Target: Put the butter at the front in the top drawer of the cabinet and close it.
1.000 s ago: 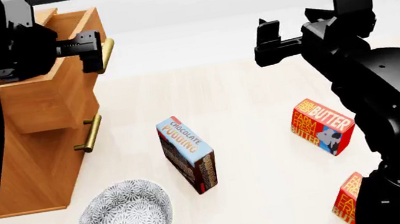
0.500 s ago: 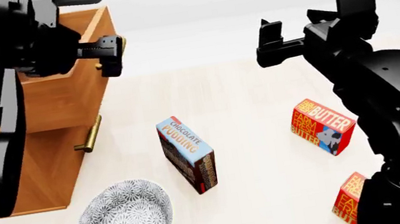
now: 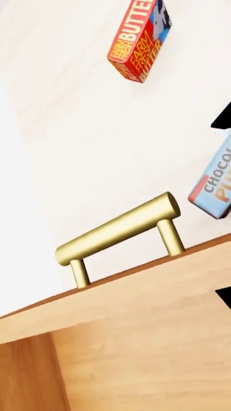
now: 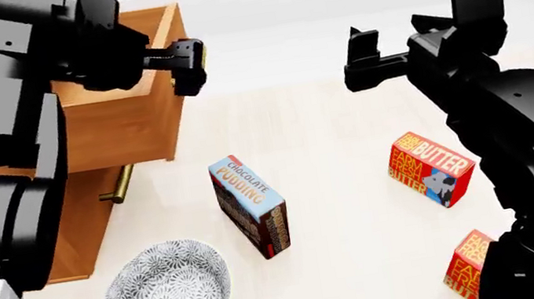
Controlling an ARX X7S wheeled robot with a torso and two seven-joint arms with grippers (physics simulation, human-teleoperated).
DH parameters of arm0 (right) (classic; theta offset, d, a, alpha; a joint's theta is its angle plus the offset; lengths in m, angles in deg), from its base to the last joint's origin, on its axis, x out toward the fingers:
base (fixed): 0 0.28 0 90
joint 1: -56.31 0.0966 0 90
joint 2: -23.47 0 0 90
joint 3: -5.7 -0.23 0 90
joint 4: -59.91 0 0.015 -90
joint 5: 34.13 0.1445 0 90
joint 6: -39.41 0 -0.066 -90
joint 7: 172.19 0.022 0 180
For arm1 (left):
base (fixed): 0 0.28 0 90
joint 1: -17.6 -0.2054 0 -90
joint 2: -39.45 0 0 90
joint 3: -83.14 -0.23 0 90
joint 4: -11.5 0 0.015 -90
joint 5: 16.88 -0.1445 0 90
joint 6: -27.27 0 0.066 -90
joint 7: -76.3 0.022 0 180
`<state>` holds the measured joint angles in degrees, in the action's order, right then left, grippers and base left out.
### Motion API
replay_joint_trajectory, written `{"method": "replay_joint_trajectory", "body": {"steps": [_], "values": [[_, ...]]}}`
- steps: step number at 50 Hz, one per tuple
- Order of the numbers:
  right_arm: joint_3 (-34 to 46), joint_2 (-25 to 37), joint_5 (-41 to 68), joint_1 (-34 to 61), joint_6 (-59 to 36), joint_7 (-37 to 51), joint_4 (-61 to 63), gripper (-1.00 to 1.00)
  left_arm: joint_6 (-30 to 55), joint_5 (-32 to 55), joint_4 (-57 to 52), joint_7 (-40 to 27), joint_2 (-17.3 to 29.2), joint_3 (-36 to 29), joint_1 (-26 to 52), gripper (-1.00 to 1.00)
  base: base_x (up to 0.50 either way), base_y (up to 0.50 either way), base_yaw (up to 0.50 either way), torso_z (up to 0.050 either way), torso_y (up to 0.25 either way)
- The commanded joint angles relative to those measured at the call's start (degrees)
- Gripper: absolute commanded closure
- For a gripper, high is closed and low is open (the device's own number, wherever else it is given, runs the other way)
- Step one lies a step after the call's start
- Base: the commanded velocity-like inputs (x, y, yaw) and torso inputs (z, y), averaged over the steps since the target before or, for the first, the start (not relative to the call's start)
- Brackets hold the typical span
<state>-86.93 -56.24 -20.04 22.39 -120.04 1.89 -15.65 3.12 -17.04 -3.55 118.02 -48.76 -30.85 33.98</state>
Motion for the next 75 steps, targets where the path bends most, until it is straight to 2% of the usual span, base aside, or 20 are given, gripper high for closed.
{"method": "replay_joint_trajectory", "body": {"steps": [1, 6, 13, 17, 21, 32, 42, 52, 59, 61, 66, 75], "values": [[-0.25, 0.1, 0.52, -0.4, -0.23, 0.31, 0.58, -1.0, -1.94, 12.61, 0.04, 1.79, -1.78, -6.81, -2.78, -1.0, 0.0, 0.0, 0.0, 0.0, 0.0], [-0.34, 0.22, 0.75, -0.54, -0.66, 0.51, 1.2, -1.0, -3.84, 28.37, 0.03, 0.75, -1.78, -20.59, -3.9, -1.0, 0.0, 0.0, 0.0, 0.0, 0.0], [-0.41, 0.27, 1.06, -0.65, -0.89, 0.72, 1.67, -1.0, -8.52, 55.94, -0.85, -0.97, -1.78, -45.37, -2.47, -1.0, 0.0, 0.0, 0.0, 0.0, 0.0], [-0.32, 0.31, 1.25, -0.53, -1.06, 0.79, 1.83, -1.0, -10.84, 66.42, -2.5, -1.63, -1.78, -53.52, -0.69, -1.0, 0.0, 0.0, 0.0, -0.004, 0.0], [-0.42, 0.36, 1.45, -0.54, -1.25, 0.88, 2.07, -1.0, -12.46, 73.34, -3.77, -2.18, -1.78, -58.63, 0.53, -1.0, 0.0, 0.0, -0.01, 0.0, 0.0], [-0.36, 0.51, 2.0, -0.42, -1.7, 1.06, 2.47, -1.0, -15.66, 82.08, -6.19, -2.8, -1.78, -63.78, 3.51, -1.0, 0.0, 0.0, -0.01, -0.001, 0.0], [-0.19, 0.62, 2.45, 0.25, -2.33, 1.33, 3.02, -1.0, -22.98, 85.08, -4.61, -8.44, -1.78, -63.98, 9.72, -1.0, 0.0, 0.0, -0.01, 0.0, 0.0], [-0.07, 0.55, 3.02, 0.68, -3.42, 1.77, 4.48, -1.0, -27.04, 84.22, -2.96, -10.07, -1.78, -64.44, 16.92, -1.0, 0.0, 0.0, 0.0, 0.0, 0.0], [0.11, 0.54, 3.33, 0.84, -3.39, 1.9, 4.76, -1.0, -32.15, 81.99, -2.3, -12.41, -1.48, -64.73, 18.65, -1.0, 0.0, 0.0, 0.0, 0.0, 0.0], [0.06, 0.57, 3.39, 0.73, -3.2, 1.93, 4.77, -1.0, -34.58, 82.63, -17.71, -23.24, 6.25, -63.32, 17.63, -1.0, 0.0, 0.0, 0.0, 0.0, 0.0], [0.06, 0.68, 3.5, 0.43, -2.89, 2.04, 4.83, -1.0, -45.39, 76.47, -44.32, -41.43, 19.93, -63.34, 13.12, -1.0, 0.0, 0.0, 0.0, 0.0, 0.0], [-0.28, 1.11, 3.83, 0.03, -2.62, 2.19, 5.67, -1.0, -55.01, 66.47, -68.81, -68.13, 35.23, -63.99, 5.81, -1.0, 0.0, 0.0, 0.0, 0.0, 0.0]]}}
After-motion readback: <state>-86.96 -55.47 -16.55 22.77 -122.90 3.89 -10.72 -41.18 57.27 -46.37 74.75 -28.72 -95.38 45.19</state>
